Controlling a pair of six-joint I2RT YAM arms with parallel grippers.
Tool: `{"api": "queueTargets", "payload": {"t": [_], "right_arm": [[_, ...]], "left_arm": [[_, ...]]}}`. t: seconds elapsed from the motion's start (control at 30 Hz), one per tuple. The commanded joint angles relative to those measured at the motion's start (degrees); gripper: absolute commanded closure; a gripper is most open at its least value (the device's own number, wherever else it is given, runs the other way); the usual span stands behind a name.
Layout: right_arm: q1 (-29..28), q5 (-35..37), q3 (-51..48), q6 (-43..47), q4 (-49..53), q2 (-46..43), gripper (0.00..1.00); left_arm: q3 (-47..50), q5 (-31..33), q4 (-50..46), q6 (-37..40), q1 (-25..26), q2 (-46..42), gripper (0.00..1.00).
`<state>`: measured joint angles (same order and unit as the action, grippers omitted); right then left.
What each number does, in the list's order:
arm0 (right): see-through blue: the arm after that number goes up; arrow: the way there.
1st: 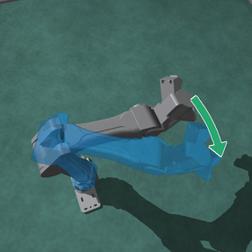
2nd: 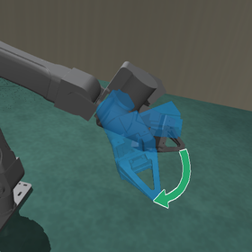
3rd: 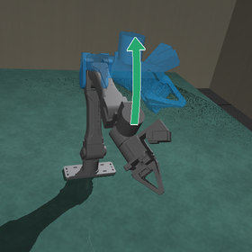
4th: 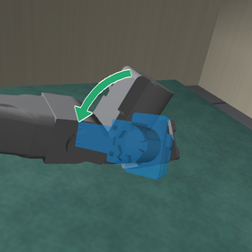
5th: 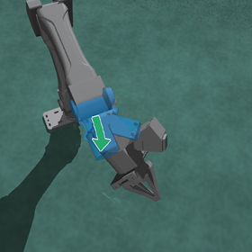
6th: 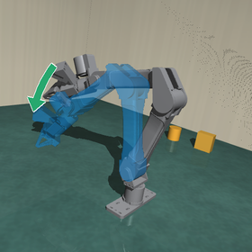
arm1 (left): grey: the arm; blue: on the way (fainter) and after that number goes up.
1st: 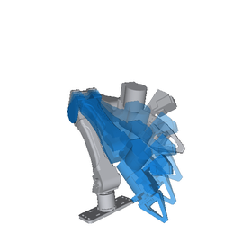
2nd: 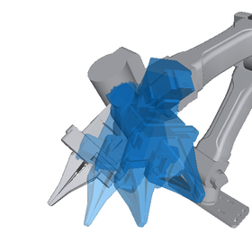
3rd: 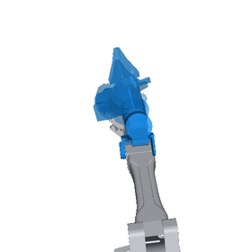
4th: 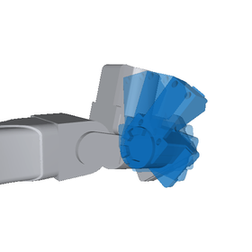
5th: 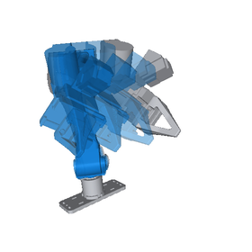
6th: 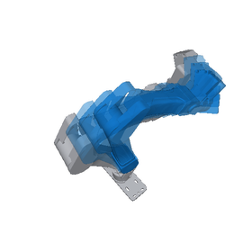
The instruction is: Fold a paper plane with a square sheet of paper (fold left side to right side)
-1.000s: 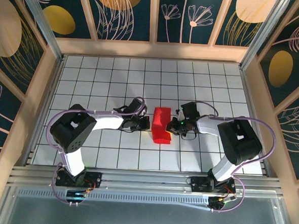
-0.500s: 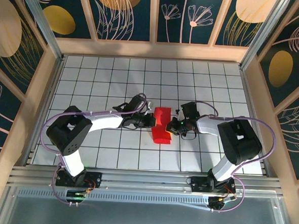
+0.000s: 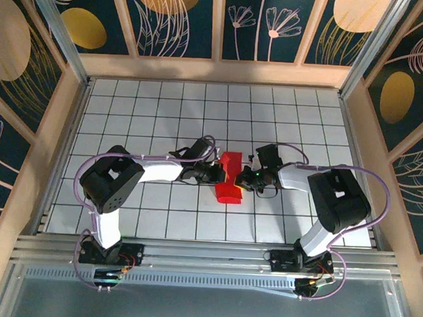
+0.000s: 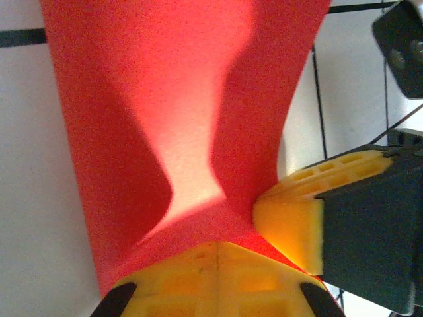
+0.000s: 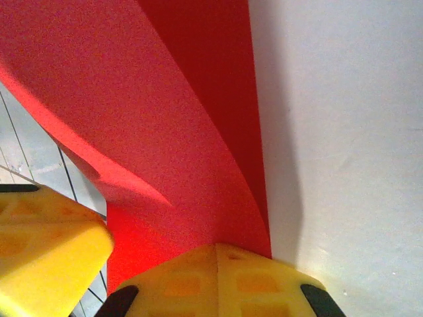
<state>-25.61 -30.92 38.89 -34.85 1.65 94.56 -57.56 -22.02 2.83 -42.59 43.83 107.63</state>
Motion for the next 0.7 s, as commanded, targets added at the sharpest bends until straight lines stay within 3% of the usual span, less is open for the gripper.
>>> {"api": "queueTargets", "payload": {"t": [0.0, 0.67], "right_arm": [[-0.51, 8.15, -2.00, 0.79, 6.54, 3.86, 1.00], [-1.20, 7.01, -0.31, 0.93, 6.65, 2.93, 0.99]], "left_arm": [[-0.55, 0.36, -0.30, -0.56, -0.03, 0.83, 1.00], [0.08, 2.41, -3.62, -0.97, 0.02, 3.28, 1.00]]}}
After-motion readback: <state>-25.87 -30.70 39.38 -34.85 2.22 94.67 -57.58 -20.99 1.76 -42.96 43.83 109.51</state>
